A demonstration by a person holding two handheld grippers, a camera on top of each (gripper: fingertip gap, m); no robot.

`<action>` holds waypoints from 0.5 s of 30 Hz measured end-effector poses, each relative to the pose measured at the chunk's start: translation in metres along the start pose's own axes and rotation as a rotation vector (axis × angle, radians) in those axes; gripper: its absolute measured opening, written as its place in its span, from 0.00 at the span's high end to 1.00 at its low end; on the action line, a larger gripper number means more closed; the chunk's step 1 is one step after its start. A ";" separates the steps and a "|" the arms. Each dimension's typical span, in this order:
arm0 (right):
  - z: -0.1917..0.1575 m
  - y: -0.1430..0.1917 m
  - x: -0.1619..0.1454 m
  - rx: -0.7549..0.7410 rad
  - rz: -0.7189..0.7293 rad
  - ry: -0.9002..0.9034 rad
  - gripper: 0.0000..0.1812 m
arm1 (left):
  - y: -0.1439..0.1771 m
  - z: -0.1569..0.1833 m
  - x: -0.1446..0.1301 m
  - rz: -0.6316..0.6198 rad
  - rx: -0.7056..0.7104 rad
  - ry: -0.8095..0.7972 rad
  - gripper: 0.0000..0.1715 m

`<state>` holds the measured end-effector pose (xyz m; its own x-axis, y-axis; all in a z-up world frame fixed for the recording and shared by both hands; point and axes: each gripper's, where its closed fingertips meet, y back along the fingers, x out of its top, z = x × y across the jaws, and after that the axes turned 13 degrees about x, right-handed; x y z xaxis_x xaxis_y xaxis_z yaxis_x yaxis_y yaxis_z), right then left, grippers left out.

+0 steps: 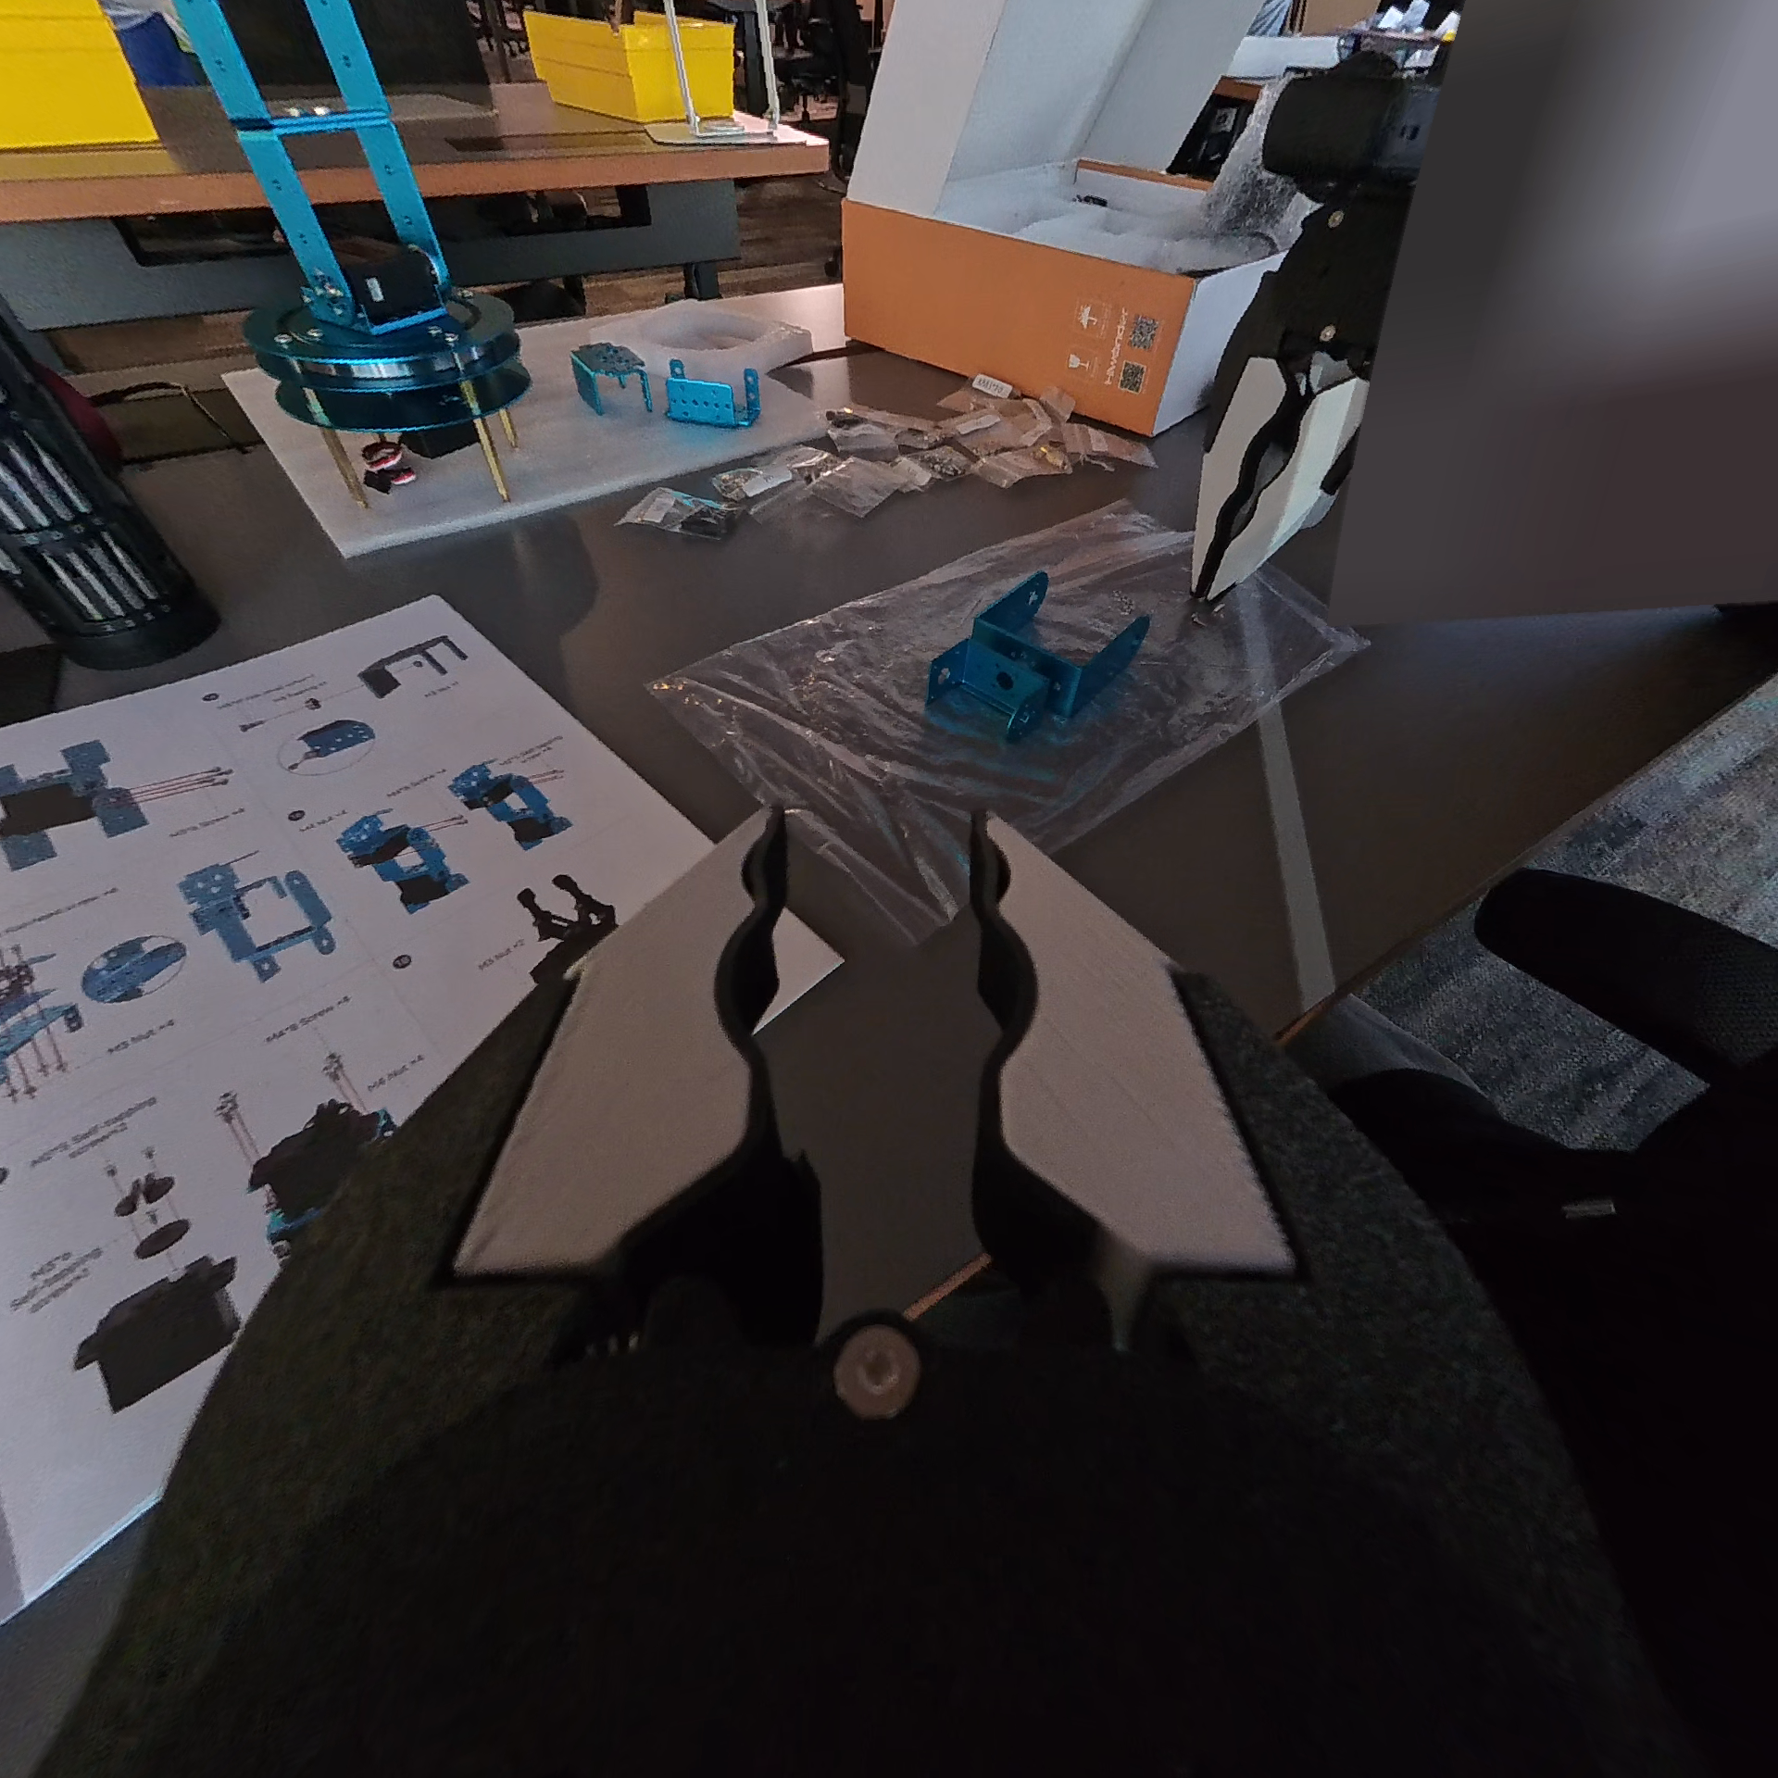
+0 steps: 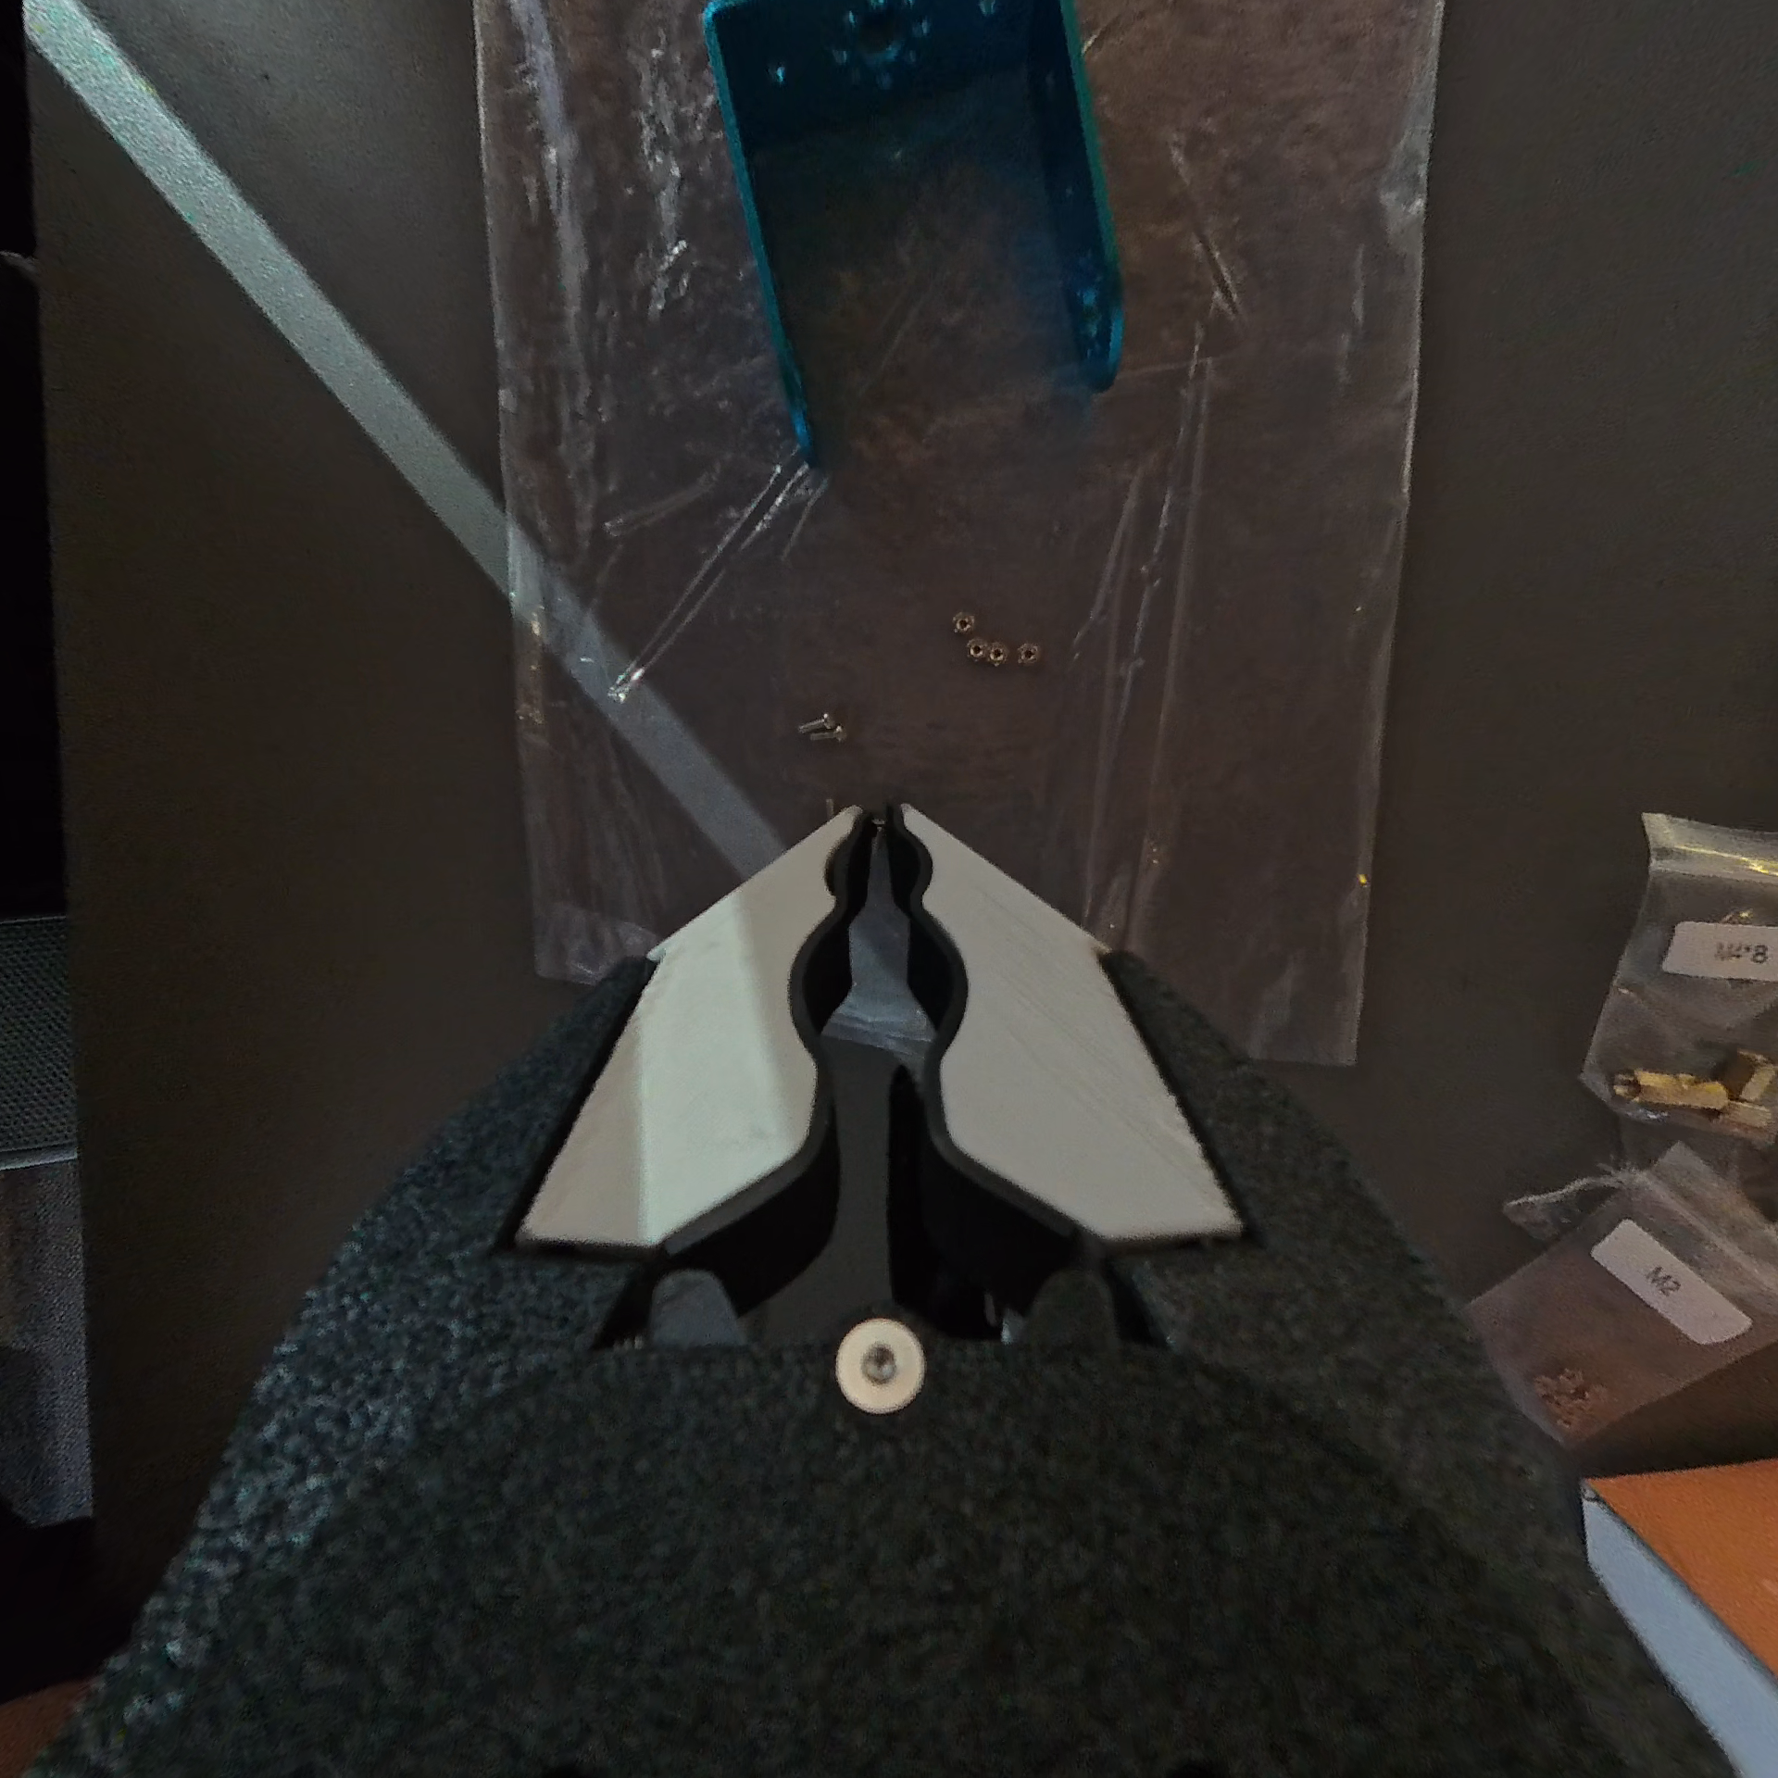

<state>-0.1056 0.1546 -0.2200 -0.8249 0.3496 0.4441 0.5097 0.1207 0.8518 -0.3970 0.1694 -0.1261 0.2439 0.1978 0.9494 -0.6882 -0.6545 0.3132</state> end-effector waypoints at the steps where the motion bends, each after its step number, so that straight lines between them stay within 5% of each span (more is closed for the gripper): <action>1: 0.000 0.000 0.000 0.001 0.002 -0.001 0.99 | 0.001 -0.001 0.000 0.000 0.002 0.003 0.78; 7: 0.010 0.020 0.021 -0.027 0.183 0.010 0.99 | -0.002 0.007 0.007 0.018 -0.040 0.038 0.78; 15: -0.007 0.073 0.114 0.178 0.872 0.011 0.99 | -0.068 0.068 0.035 0.006 -0.168 0.051 0.81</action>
<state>-0.1641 0.1967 -0.1050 -0.1273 0.3760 0.9178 0.9872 -0.0418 0.1540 -0.2952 0.1708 -0.1162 0.2075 0.2333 0.9500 -0.7951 -0.5255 0.3027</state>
